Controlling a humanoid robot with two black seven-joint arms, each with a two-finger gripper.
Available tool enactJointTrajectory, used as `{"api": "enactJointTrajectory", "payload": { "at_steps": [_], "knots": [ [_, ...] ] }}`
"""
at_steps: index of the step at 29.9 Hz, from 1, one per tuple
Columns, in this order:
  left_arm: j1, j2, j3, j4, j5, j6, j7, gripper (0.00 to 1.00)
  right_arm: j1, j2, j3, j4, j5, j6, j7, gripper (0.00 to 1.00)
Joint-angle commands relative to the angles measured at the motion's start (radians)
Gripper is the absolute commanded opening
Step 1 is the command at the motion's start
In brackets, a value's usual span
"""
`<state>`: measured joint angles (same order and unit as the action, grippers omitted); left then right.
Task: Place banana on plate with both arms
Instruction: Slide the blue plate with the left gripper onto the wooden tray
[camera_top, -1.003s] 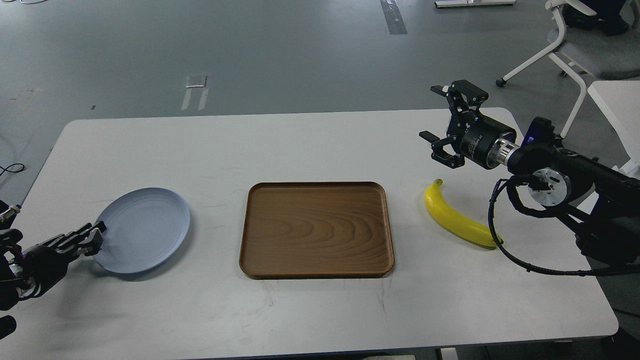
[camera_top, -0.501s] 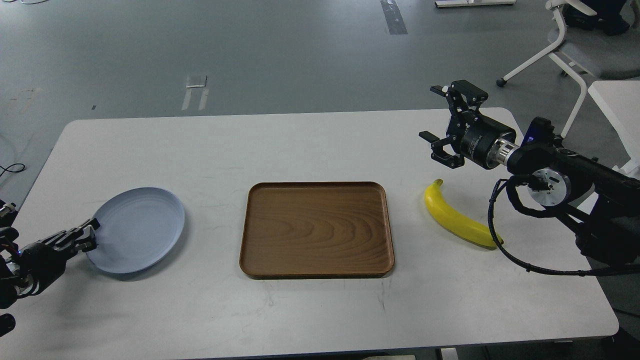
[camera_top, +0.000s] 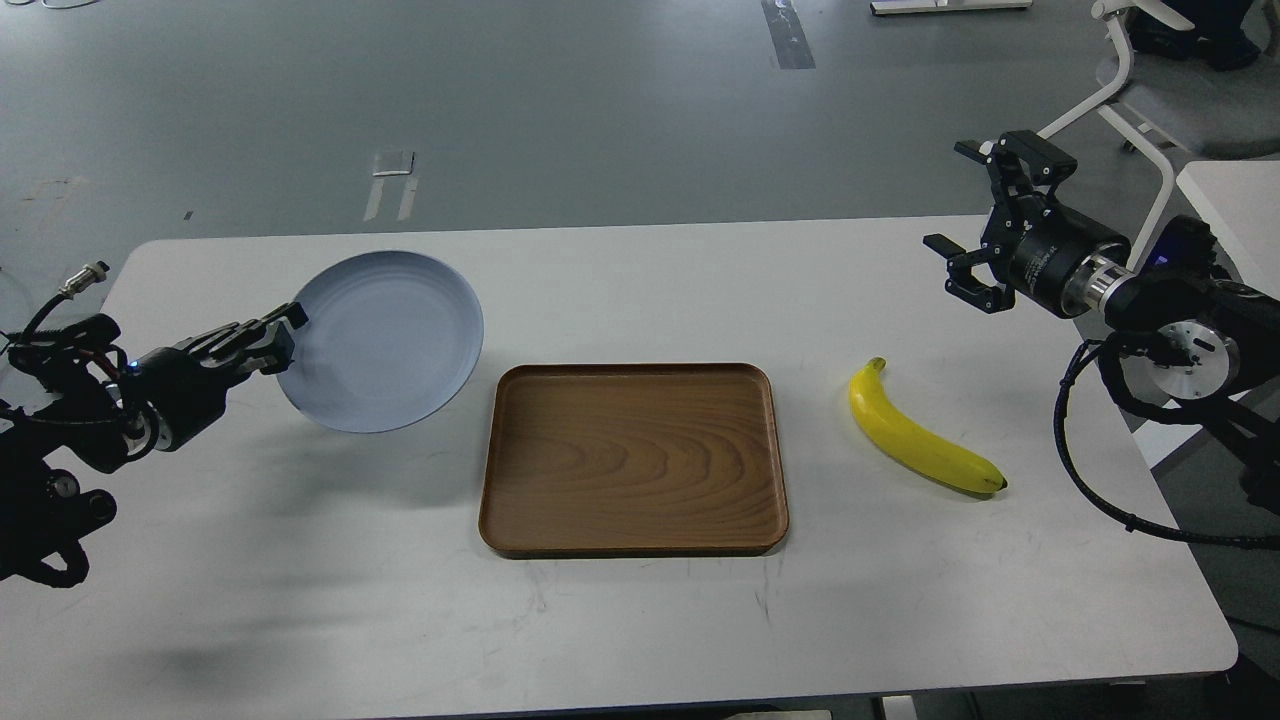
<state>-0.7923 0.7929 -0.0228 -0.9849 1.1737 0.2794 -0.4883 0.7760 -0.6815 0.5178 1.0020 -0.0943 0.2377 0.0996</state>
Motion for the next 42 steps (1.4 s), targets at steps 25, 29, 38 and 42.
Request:
{"api": "enactJointTrajectory", "payload": {
  "at_steps": [25,29,38,42],
  "knots": [
    [-0.176,-0.475,0.285,0.203,0.138,-0.039,0.000,0.00,-0.055,-0.056,0.015,0.044,-0.002,0.000,0.002,1.00],
    [-0.171,-0.477,0.287,0.201,0.139,-0.037,0.000,0.00,-0.055,-0.059,0.015,0.044,-0.002,0.000,0.002,1.00],
    [-0.163,-0.477,0.285,0.201,0.138,-0.039,0.000,0.19,-0.055,-0.058,0.016,0.046,-0.002,-0.001,0.002,1.00],
    [-0.163,-0.481,0.285,0.201,0.136,-0.039,0.000,0.38,-0.055,-0.056,0.016,0.050,-0.002,-0.001,0.002,1.00]
  ]
}}
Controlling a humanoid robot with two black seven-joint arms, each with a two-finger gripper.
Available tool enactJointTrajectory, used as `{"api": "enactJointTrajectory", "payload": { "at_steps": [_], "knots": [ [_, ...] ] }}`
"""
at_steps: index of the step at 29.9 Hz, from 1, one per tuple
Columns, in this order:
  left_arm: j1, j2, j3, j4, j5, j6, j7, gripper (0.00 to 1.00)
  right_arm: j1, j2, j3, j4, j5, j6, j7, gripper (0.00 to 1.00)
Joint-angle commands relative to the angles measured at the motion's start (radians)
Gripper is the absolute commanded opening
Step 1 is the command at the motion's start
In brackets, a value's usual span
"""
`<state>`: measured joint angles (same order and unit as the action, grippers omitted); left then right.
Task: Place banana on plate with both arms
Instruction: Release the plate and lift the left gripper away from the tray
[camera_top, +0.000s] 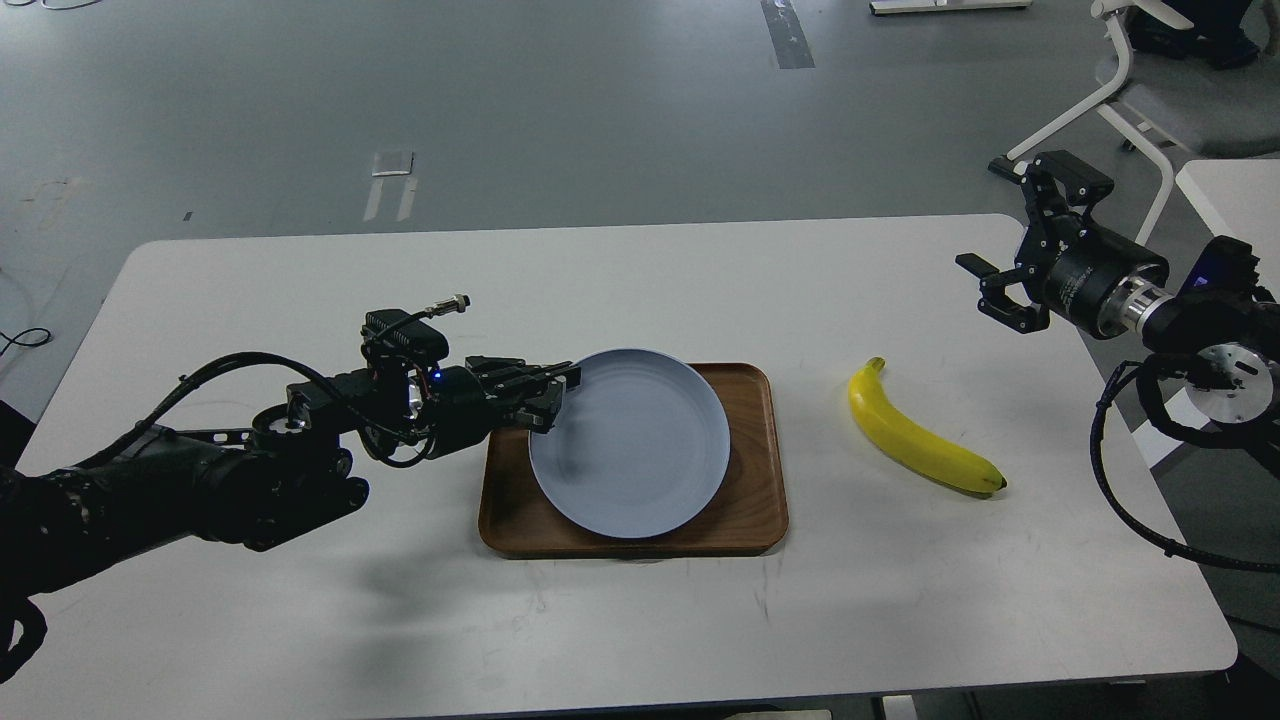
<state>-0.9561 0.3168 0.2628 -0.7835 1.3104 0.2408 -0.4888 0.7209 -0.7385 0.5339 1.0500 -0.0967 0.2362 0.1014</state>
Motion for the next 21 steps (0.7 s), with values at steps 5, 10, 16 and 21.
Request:
{"api": "enactJointTrajectory", "payload": {
  "at_steps": [5,10,16,21],
  "knots": [
    [-0.001,-0.024,-0.020,0.000,-0.023,0.006,0.000,0.82,-0.003,-0.002,-0.002,0.005,-0.003,-0.001,0.001,1.00],
    [-0.020,-0.021,-0.172,-0.002,-0.207,0.031,0.000,0.98,-0.003,-0.036,-0.015,0.030,-0.040,0.002,0.004,1.00],
    [-0.142,-0.024,-0.351,-0.003,-0.627,-0.088,0.000,0.98,-0.003,-0.097,-0.026,0.119,-0.597,-0.001,0.075,0.99],
    [-0.147,-0.016,-0.445,0.000,-0.934,-0.271,0.000,0.98,0.011,-0.117,-0.113,0.137,-1.000,-0.027,0.175,0.98]
  ]
}}
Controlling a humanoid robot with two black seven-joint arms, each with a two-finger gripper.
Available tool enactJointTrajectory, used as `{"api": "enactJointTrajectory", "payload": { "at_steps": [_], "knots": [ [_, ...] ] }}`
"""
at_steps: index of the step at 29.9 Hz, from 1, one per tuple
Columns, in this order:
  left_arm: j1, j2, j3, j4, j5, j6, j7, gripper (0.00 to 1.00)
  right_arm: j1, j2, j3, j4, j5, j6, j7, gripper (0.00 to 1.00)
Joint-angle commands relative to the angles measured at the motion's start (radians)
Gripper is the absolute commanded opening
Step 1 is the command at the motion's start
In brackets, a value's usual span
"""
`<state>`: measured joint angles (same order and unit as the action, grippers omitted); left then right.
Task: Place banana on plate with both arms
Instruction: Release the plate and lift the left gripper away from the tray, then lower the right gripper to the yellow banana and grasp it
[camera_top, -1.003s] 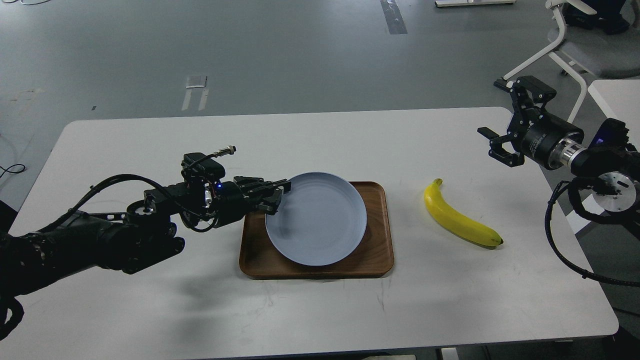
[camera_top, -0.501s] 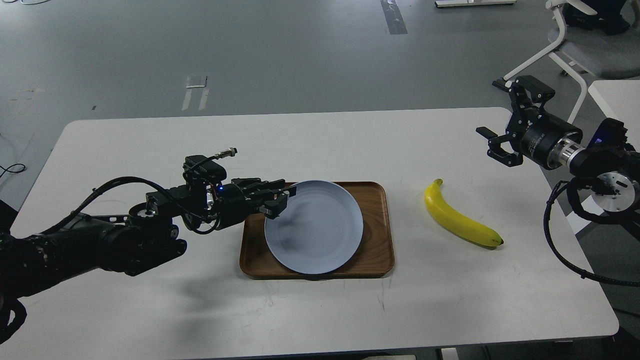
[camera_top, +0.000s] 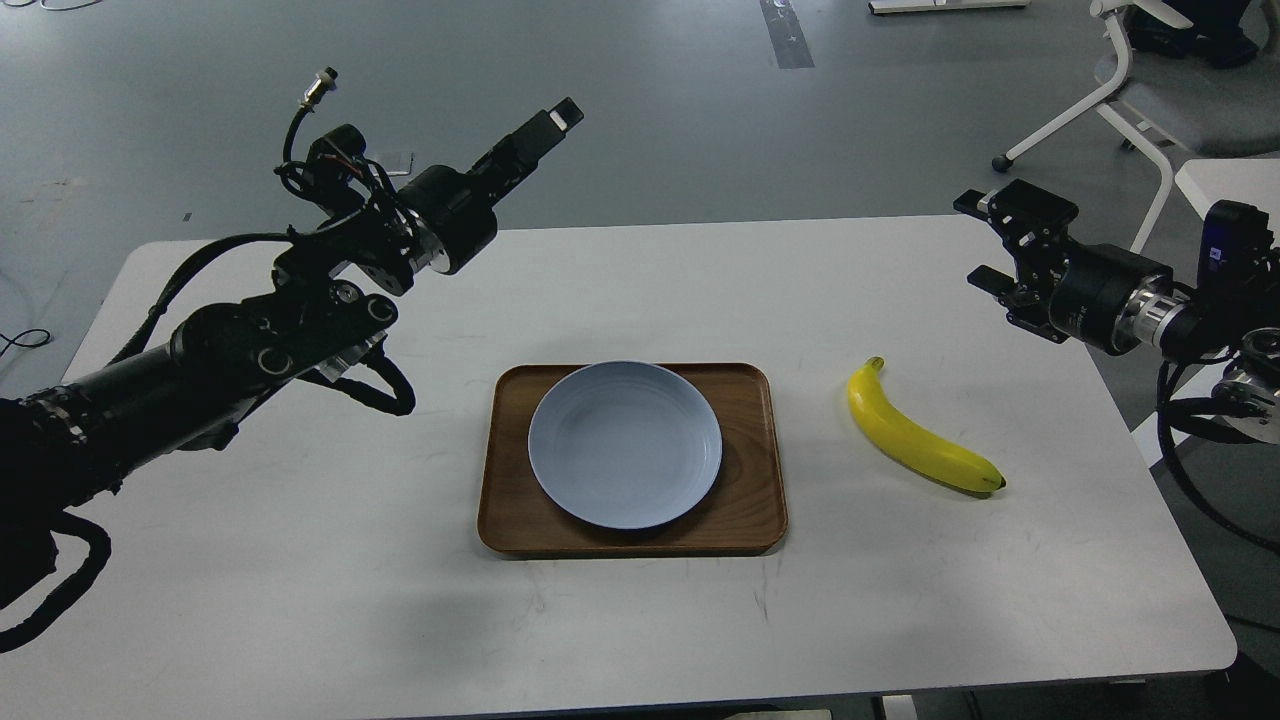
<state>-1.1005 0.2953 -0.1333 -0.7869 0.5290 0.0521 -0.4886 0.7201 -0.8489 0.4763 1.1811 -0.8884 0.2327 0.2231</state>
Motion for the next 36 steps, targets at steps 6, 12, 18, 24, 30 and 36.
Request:
{"api": "enactJointTrajectory", "payload": {
  "at_steps": [6,12,18,24,30,36],
  "knots": [
    [0.044,0.027,-0.181,0.005,-0.287,-0.097,0.214,0.98,0.016,-0.001,-0.232,-0.008,-0.590,-0.211,0.110,0.97],
    [0.059,0.065,-0.184,0.003,-0.288,-0.098,0.216,0.98,0.013,0.036,-0.335,-0.103,-0.768,-0.302,0.199,0.94],
    [0.060,0.093,-0.186,-0.006,-0.288,-0.093,0.213,0.98,0.025,0.039,-0.389,-0.117,-0.845,-0.365,0.257,0.94],
    [0.077,0.114,-0.186,-0.009,-0.287,-0.093,0.209,0.98,0.007,0.047,-0.416,-0.159,-0.865,-0.368,0.257,0.84],
    [0.091,0.122,-0.184,-0.011,-0.287,-0.092,0.209,0.98,0.010,0.050,-0.435,-0.172,-0.871,-0.374,0.256,0.58],
    [0.099,0.120,-0.184,-0.011,-0.282,-0.090,0.208,0.98,0.004,0.080,-0.439,-0.173,-0.871,-0.378,0.254,0.29]
  ]
}}
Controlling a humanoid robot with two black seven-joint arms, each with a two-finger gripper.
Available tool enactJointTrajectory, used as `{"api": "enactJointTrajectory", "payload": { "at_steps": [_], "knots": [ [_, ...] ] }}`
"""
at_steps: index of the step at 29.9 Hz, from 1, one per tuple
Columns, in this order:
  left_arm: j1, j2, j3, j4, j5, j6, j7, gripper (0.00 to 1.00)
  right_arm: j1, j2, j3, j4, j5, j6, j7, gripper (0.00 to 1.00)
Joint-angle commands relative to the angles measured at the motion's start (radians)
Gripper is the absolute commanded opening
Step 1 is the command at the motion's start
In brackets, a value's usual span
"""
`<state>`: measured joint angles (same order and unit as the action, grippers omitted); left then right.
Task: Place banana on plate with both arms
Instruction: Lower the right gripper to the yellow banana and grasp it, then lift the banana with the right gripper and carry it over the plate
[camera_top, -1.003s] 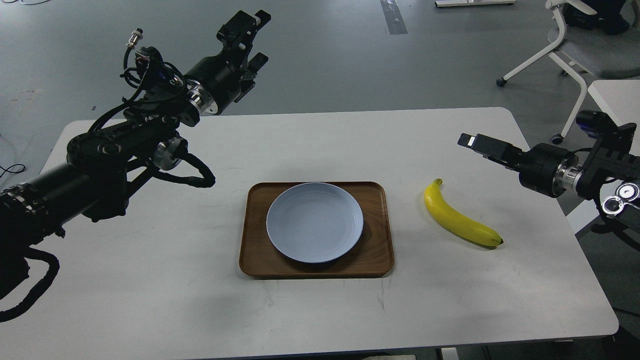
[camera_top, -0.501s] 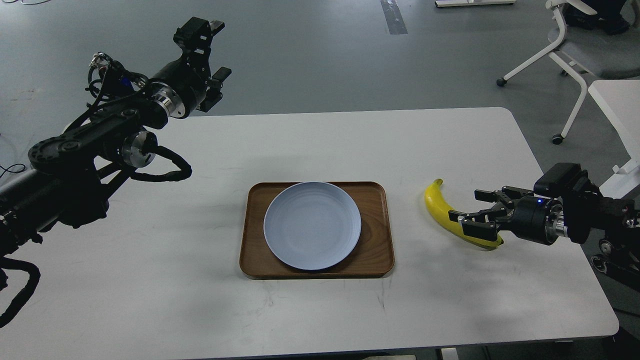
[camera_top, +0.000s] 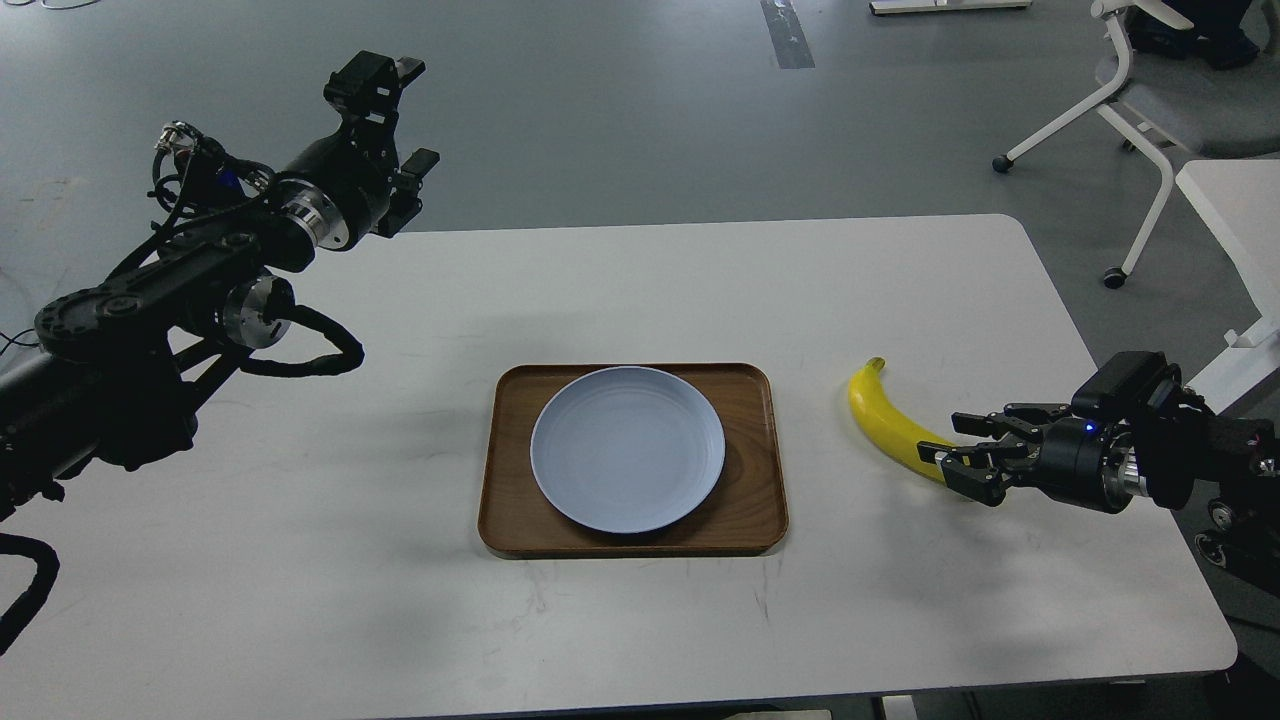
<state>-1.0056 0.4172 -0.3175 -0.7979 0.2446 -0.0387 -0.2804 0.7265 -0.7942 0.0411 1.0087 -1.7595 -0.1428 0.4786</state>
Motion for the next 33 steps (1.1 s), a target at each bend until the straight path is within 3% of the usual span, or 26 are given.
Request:
{"api": "enactJointTrajectory", "payload": {
  "at_steps": [1,9,16,22,33],
  "knots": [
    [0.004,-0.001,0.000,0.000,0.002,0.000,0.000,0.98,-0.002,0.032,-0.004,-0.001,0.000,-0.003,-0.001,0.28],
    [0.008,-0.005,0.002,0.000,0.010,0.000,0.001,0.98,0.016,0.041,-0.004,-0.002,0.000,-0.008,-0.001,0.13],
    [0.008,-0.011,0.008,0.002,0.013,0.002,0.001,0.98,0.076,0.044,-0.001,0.008,0.003,-0.080,0.008,0.10],
    [0.007,-0.011,0.009,0.002,0.013,0.002,0.003,0.98,0.189,0.087,-0.053,0.053,0.000,-0.083,0.010,0.08],
    [0.010,-0.001,0.011,0.002,0.013,0.013,0.001,0.98,0.300,0.325,-0.152,0.005,0.002,-0.106,0.010,0.06]
  ]
}}
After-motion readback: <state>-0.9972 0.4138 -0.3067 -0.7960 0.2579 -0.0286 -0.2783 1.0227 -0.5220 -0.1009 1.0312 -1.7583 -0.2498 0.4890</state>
